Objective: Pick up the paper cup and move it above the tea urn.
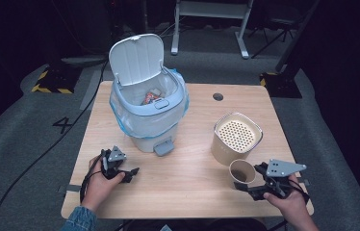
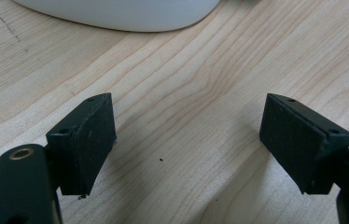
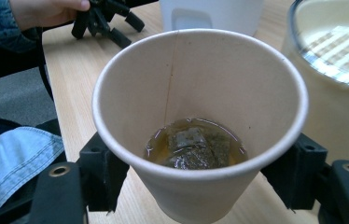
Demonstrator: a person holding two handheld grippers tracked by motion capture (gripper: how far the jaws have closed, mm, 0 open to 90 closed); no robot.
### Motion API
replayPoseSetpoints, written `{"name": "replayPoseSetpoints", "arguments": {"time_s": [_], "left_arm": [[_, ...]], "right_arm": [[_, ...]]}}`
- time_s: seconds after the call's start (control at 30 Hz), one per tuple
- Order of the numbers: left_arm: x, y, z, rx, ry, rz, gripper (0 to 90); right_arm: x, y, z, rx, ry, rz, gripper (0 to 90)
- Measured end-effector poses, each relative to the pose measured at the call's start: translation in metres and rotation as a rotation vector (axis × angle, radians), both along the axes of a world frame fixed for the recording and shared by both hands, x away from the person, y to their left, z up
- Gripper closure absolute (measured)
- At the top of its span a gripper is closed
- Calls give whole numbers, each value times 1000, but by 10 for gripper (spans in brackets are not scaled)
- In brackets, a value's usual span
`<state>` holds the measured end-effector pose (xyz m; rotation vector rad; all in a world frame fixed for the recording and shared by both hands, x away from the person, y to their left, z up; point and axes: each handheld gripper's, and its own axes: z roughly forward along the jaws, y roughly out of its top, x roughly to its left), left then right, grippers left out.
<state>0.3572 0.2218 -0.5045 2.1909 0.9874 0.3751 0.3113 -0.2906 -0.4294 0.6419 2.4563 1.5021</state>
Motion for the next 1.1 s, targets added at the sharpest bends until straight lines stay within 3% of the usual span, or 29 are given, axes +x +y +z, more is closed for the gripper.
{"name": "replayPoseSetpoints", "arguments": {"time_s": [0.3, 0.63, 0.87, 1.1], "left_arm": [[0, 0, 0, 2, 1, 1, 189], [-1, -1, 0, 4, -2, 9, 195], [-1, 0, 0, 5, -1, 9, 196], [-1, -1, 0, 6, -2, 13, 196]], "right_arm": [[9, -9, 42, 5, -2, -33, 305], [22, -16, 87, 28, -66, -73, 306], [41, -19, 102, 28, -84, -100, 306], [65, -18, 106, 18, -90, -129, 306]]}}
